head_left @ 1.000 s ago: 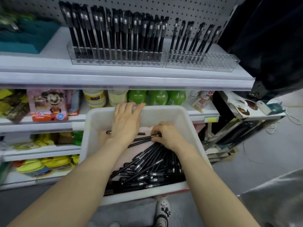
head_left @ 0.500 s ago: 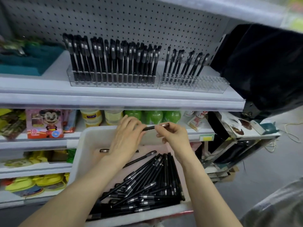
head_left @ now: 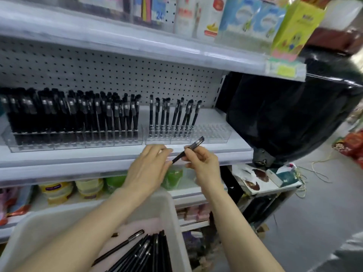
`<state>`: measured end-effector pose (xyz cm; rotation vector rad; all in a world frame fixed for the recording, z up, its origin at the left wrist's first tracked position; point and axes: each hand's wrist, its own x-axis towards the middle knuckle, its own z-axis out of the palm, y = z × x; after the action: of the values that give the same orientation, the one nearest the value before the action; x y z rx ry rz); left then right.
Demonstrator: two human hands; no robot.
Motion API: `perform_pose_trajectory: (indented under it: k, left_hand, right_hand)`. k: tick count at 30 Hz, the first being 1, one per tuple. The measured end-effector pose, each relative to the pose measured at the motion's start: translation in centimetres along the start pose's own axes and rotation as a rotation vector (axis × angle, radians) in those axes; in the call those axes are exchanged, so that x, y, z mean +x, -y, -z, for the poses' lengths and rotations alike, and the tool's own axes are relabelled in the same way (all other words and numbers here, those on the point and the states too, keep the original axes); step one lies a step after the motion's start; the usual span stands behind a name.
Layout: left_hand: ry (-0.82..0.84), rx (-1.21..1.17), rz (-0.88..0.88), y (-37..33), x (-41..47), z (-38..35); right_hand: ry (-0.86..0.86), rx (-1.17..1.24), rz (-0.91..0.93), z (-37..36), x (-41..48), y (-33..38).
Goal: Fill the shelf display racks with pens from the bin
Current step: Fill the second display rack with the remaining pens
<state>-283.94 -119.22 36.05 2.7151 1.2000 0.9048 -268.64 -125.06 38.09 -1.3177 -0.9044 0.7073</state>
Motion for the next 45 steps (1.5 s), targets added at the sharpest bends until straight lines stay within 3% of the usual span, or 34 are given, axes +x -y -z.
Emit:
perform_pose_trajectory:
  k: [10,15,20,35,41,45]
  left_hand:
    - [-0.011,0.271,-0.017,-0.3,7.3,-2.3]
    - [-0.073,0.326,-0.034,-0.1,7.0,-3.3]
    - [-0.089,0.334,-0.031,-0.2,7.1,-3.7]
    - [-0.079,0.230,-0.056,0.4,5.8,-3.0]
    - [-0.123,0.134,-0.048,1.6,1.0,-0.6]
    - [-0.121,0.077,0.013,3.8,-2.8,0.7]
  right_hand:
    - [-0.249,-0.354,0.339,4.7,11.7,5.2]
    - [-0.204,-0.500,0.342,3.7,15.3,4.2]
    - [-0.046,-0.652,0.356,2.8,17.0,1.4]
    - [-0.040,-0.793,0.267,2.7,15.4,1.6]
    - [-0.198,-0.839,0.333,1.7,10.5,1.1]
    - [-0.192,-0.766,0.364,-0.4,5.1,0.3]
